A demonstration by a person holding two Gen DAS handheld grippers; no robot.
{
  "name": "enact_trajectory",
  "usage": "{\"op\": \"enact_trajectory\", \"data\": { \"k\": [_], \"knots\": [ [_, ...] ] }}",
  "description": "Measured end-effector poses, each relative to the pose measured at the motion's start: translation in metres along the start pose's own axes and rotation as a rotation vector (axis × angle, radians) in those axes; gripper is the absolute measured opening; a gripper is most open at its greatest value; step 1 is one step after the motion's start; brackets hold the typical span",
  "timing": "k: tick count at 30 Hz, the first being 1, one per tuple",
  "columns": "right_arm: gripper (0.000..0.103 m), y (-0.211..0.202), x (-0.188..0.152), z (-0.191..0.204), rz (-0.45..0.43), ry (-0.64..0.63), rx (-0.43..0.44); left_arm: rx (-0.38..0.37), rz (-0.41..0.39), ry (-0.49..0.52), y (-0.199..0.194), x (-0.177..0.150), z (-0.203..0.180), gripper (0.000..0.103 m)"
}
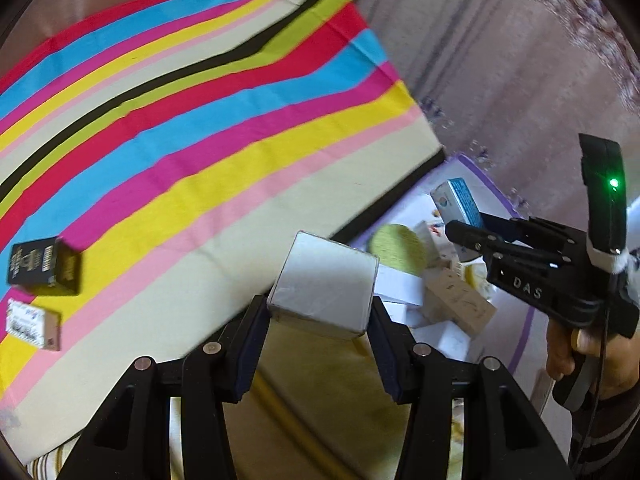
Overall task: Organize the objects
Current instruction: 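Carry the wrapped white box and the blue pack over the purple-rimmed box, then open the left tool to drop the wrapped box while the right tool drops the blue pack, then move both tools back over the black box and white barcode box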
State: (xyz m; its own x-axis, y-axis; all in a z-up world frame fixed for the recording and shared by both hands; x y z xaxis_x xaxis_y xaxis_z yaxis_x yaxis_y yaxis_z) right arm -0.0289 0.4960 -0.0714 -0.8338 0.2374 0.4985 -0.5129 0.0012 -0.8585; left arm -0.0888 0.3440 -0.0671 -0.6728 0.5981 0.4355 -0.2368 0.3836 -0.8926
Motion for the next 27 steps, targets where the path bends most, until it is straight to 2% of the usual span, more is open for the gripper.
{"op": "enact_trajectory", "data": {
  "k": [11,23,25,27],
  "knots": [
    [0.037,-0.016,-0.024,-0.085,0.01,0.137,-0.112,-0.08,0.032,0.109,0.008,-0.009,-0.069,0.05],
    [0.037,-0.027,-0.039,-0.109,0.018,0.19,-0.165,-0.156,0.03,0.152,0.011,-0.014,-0.102,0.052],
    [0.043,-0.026,-0.041,-0.113,0.024,0.195,-0.172,-0.154,0.026,0.151,0.011,-0.015,-0.102,0.056],
    [0.06,-0.027,-0.045,-0.115,0.028,0.195,-0.185,-0.152,0.015,0.146,0.009,-0.015,-0.101,0.058]
  ]
}}
Point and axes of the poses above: each gripper's, at about its wrist camera, not at the fingertips, and y roughly the way its jaws point, z to its left, x to its top, the point moved 10 cm from there along y, roughly the way its jaws point, and after that the axes turned 8 degrees about x, right-handed, at the moved point
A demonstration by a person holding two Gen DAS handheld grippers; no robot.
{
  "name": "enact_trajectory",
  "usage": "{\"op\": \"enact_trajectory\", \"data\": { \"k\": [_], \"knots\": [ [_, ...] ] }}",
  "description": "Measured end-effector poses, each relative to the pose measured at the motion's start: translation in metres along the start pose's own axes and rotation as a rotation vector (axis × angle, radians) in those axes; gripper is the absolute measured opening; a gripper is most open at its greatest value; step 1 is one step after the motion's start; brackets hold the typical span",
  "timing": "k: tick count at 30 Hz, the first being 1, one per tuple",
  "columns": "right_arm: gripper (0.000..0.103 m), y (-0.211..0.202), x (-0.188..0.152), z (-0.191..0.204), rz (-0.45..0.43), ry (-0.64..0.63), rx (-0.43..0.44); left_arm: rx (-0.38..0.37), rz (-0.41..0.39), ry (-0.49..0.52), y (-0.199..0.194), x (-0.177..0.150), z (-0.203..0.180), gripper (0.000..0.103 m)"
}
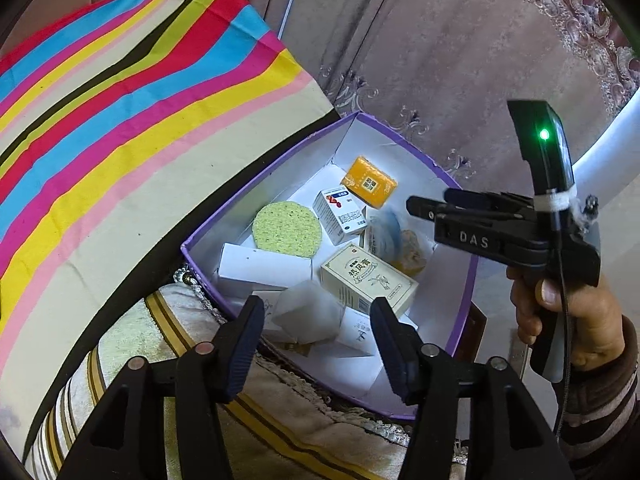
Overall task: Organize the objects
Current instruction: 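Move both tools back over the black box and white barcode box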
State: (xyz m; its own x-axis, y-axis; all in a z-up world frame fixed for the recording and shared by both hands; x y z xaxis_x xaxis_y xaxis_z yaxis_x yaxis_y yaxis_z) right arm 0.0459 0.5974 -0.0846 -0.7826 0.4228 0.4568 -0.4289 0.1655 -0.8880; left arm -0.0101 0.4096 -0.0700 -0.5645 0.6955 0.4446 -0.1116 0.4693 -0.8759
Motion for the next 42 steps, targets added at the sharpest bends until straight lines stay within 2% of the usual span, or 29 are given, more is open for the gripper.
{"op": "enact_trajectory", "data": {
  "k": [7,14,18,27,31,36,42],
  "knots": [
    [0.069,-0.015,-0.01,0.002,-0.019,-0.007,-0.005,0.074,-0.058,-0.069,-0.018,-0.007,0.016,0.067],
    [0.084,-0.044,-0.012,0.038,-0.09,-0.062,0.054,0.16,-0.116,-0.189,-0.058,-0.041,0.048,0.071],
    [0.087,-0.061,-0.019,0.076,-0.129,-0.136,0.116,0.239,-0.156,-0.261,-0.087,-0.067,0.075,0.075],
    [0.092,-0.076,-0.034,0.177,-0.163,-0.267,0.28,0.422,-0.242,-0.519,-0.154,-0.146,0.183,0.082],
    [0.092,-0.071,-0.041,0.223,-0.139,-0.339,0.348,0.446,-0.254,-0.617,-0.169,-0.176,0.219,0.082],
    [0.092,-0.066,-0.047,0.262,-0.132,-0.44,0.358,0.488,-0.251,-0.614,-0.181,-0.19,0.245,0.083],
    [0.092,-0.056,-0.043,0.29,-0.119,-0.492,0.359,0.481,-0.205,-0.515,-0.169,-0.173,0.264,0.087]
  ]
}}
Point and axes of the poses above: each gripper's, at about its wrist camera, not at the fingertips, and y roughly the way its jaws point, z to its left, x to its top, the point moved 10 cm from there along y, roughly the way its jaws point, and after that the axes turned 8 degrees about x, right-handed, at the moved point
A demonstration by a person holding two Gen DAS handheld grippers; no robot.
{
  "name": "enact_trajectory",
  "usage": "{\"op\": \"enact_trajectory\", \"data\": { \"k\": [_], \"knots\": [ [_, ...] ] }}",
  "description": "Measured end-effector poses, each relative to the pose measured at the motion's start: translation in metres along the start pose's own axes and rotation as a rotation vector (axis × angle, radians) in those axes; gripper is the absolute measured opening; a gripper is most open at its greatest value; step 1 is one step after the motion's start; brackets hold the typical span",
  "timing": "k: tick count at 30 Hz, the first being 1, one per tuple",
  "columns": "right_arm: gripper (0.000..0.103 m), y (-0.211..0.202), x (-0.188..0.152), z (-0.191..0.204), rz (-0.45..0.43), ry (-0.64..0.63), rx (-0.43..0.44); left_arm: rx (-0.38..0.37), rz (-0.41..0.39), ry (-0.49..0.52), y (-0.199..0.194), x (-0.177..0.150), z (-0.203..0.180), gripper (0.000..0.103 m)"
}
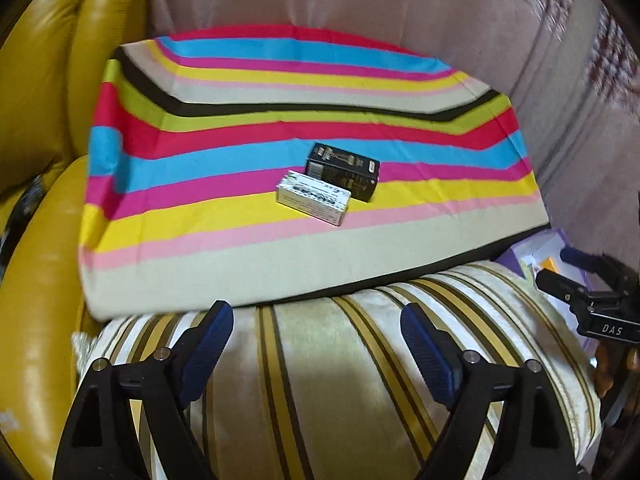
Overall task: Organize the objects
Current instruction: 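Move both tools back over the black box and white barcode box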
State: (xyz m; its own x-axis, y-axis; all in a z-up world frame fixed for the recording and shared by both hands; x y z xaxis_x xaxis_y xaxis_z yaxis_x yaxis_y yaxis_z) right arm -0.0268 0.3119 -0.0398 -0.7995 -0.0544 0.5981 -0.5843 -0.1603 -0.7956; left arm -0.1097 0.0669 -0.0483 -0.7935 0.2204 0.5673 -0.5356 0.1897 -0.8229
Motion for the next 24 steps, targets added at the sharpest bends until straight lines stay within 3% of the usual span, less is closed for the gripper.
{"op": "enact_trajectory", "data": {
  "k": [6,10,17,24],
  "knots": [
    [0.092,0.02,0.024,0.014,0.012,-0.053,-0.006,-0.02,0.024,0.082,0.029,0.027,-0.013,0.09],
    [0.092,0.037,0.041,0.018,0.023,-0.045,-0.004,-0.013,0.027,0.153,0.049,0.047,-0.022,0.099],
    [0.092,0.062,0.065,0.029,0.034,-0.091,0.002,-0.028,0.077,0.193,0.096,0.07,-0.025,0.1],
    [0.092,0.082,0.085,0.028,0.036,-0.054,0.033,-0.018,0.113,0.234,0.127,0.083,-0.02,0.101]
  ]
}}
Point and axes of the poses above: each gripper's, at about its wrist camera, not at the fingertips, and y roughly the way its jaws point, z to its left, x to its top, the point moved 10 cm from there along y, roughly the way its jaws point, and after that the axes turned 8 degrees about x, right-handed, at the moved point
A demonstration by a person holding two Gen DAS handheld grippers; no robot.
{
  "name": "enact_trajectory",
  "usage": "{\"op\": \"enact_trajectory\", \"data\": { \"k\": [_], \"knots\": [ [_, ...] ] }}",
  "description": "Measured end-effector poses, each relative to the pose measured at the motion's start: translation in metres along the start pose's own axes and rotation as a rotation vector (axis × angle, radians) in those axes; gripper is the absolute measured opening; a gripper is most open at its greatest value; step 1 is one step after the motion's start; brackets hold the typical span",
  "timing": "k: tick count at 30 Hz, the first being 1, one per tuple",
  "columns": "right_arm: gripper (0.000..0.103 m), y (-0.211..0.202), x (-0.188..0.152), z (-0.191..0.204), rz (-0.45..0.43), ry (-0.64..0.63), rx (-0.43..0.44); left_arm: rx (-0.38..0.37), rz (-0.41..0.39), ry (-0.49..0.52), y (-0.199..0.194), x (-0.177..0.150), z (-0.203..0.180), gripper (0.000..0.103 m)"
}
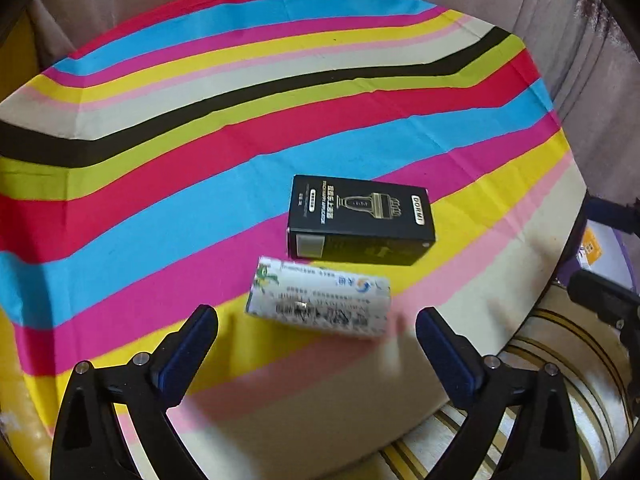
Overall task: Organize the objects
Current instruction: 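Move both tools back over the black box and white barcode box, then grasp the white barcode box with the left tool while the right tool grasps the black DORMI box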
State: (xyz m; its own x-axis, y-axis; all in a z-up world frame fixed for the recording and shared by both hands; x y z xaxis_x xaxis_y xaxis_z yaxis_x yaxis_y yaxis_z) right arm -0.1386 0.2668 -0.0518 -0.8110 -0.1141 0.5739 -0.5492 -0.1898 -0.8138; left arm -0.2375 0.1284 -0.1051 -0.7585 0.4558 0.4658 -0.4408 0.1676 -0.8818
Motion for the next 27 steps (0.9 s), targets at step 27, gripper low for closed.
{"op": "enact_trajectory", "data": {
  "k": [27],
  "knots": [
    [0.097,0.074,0.06,0.046,0.01,0.441,0.072,0.003,-0.013,-0.345,-0.026,-0.043,0.081,0.077]
  ]
}}
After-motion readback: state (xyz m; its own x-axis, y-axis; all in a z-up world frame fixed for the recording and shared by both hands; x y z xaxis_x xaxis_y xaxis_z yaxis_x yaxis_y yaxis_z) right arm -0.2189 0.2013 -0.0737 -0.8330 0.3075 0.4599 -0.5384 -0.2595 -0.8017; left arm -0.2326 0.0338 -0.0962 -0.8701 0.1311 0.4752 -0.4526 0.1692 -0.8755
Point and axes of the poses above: each gripper's, at about its wrist camera, not at the fingertips, and y roughly the way its jaws point, z to its left, x to its top, the point moved 10 cm from there along y, roughly the way its jaws point, and after that the axes turned 8 degrees about x, right-handed, at the moved point
